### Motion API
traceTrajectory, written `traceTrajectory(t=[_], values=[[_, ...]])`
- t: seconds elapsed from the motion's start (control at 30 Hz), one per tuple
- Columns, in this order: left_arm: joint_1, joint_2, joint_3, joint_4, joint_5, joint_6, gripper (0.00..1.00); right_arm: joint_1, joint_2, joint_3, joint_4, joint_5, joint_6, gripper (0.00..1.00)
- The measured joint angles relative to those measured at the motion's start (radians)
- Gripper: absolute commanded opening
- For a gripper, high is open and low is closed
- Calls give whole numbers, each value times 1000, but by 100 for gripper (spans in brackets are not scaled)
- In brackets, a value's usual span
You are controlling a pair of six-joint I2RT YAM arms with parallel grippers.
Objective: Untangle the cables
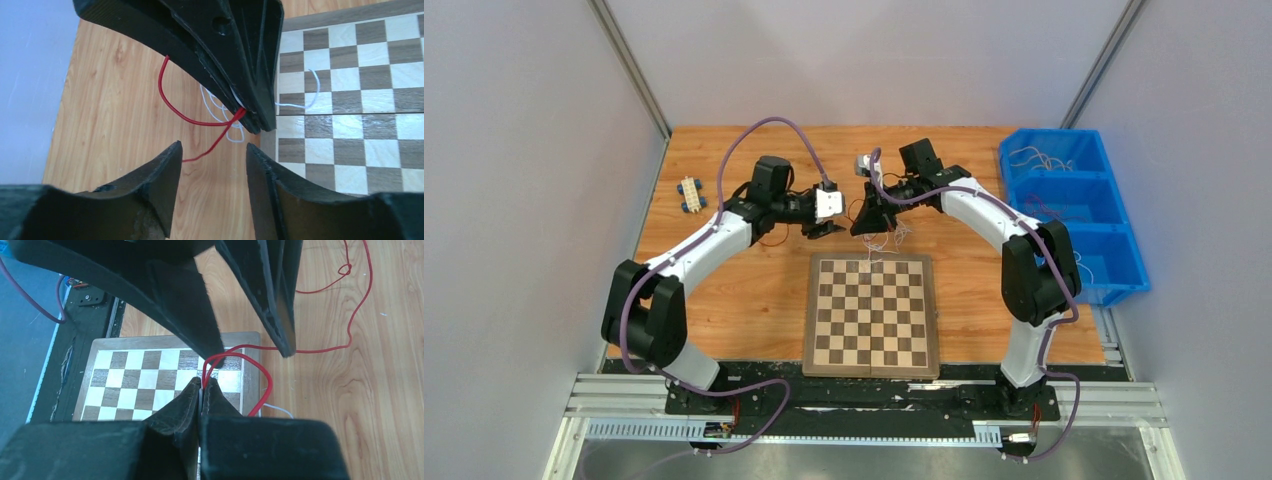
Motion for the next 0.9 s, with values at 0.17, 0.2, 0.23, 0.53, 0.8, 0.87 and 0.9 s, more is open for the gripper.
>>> traceTrajectory(t=[0.17,0.2,0.23,0.53,0.8,0.87,0.9], values=[[-19,52,0,42,-44,-22,3,0,-8,-11,-8,-14,-14,2],[-19,56,0,45,-53,-27,0,0,-8,-11,-8,-15,-21,5],[-19,57,0,47,-59,-37,0,0,-8,-11,-8,-15,-24,8],[36,-61,-18,101,-66,-299,0,-6,47,-8,5,79,-34,37],[103,-223,-19,154,-60,-518,0,-9,298,31,51,326,-15,22],[125,-232,-10,151,-61,-559,0,-11,299,45,48,369,-11,22],[142,-234,-1,143,-61,-576,0,-11,298,56,53,397,-11,22]])
